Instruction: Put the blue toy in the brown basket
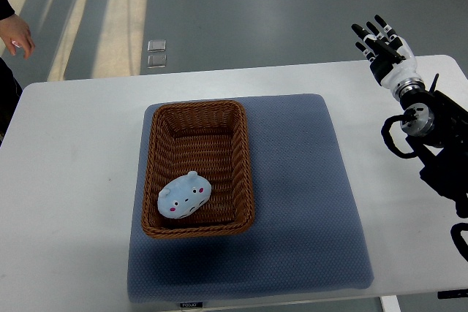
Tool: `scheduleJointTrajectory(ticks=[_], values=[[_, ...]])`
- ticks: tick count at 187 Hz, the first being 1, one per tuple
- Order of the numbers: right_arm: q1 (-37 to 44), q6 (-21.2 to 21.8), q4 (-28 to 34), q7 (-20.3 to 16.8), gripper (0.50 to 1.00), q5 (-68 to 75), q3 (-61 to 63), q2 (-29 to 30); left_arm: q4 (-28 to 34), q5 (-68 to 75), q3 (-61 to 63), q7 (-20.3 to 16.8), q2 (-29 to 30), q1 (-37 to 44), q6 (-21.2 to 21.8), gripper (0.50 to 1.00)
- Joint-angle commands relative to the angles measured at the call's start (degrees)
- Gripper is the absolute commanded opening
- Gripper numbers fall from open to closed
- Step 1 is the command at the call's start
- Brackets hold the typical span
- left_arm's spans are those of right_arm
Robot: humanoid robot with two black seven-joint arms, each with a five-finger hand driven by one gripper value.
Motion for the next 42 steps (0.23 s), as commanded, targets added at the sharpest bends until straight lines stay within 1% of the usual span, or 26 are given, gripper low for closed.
scheduleJointTrajectory(ticks=[1,32,42], values=[[-0.3,-0.3,0.0,0.2,0.907,0.1,0.0,0.5,0.0,0.0,0.0,0.0,0.0,0.0,0.0,1.0],[-0.4,-0.3,0.1,0.2,0.907,0.1,-0.6,1.0,0.0,0.0,0.0,0.0,0.0,0.0,0.0,1.0],[-0.4,-0.4,0.1,0.9,0.907,-0.2,-0.7,1.2,0.0,0.0,0.0,0.0,0.0,0.0,0.0,1.0]])
